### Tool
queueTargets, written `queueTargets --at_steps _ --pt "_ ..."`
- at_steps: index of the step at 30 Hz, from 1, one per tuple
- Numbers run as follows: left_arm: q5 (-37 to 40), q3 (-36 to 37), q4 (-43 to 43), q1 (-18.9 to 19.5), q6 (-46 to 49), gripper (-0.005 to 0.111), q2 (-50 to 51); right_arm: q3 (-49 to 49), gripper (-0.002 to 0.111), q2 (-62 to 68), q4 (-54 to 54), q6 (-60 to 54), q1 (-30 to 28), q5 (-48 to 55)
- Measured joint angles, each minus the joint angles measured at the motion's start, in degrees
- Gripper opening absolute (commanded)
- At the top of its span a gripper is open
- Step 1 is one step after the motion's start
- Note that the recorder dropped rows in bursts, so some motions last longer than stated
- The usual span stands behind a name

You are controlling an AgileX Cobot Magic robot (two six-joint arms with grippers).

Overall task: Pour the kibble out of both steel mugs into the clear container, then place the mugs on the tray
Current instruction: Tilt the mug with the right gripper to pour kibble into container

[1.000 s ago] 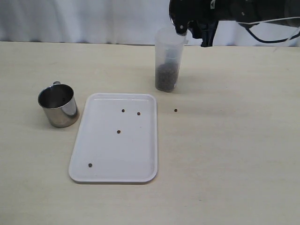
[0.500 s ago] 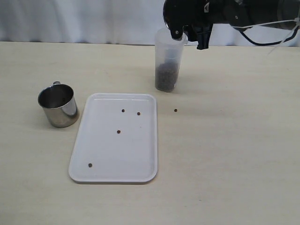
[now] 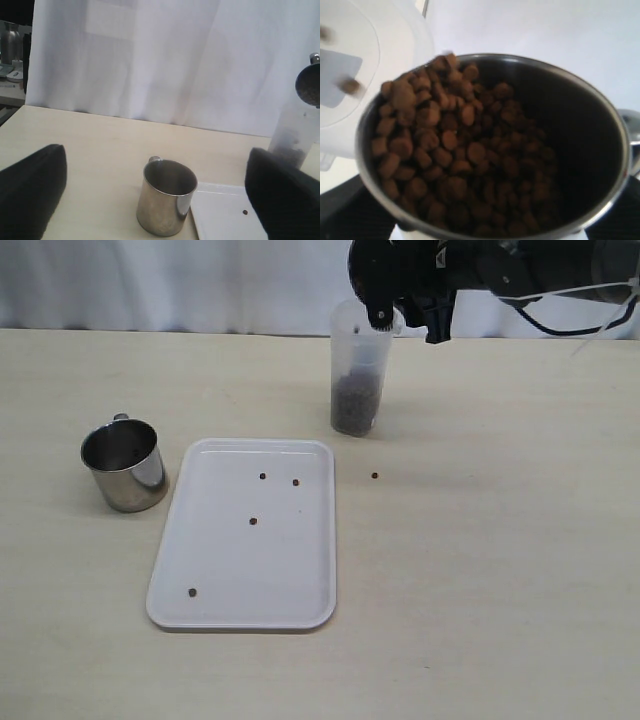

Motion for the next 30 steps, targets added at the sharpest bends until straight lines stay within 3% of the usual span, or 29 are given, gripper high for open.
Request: queueTargets --at_steps 30 --pt "0.0 0.0 0.0 0.0 0.0 0.097 0.0 0.0 0.005 0.0 -4.7 -4.2 0.0 -1.7"
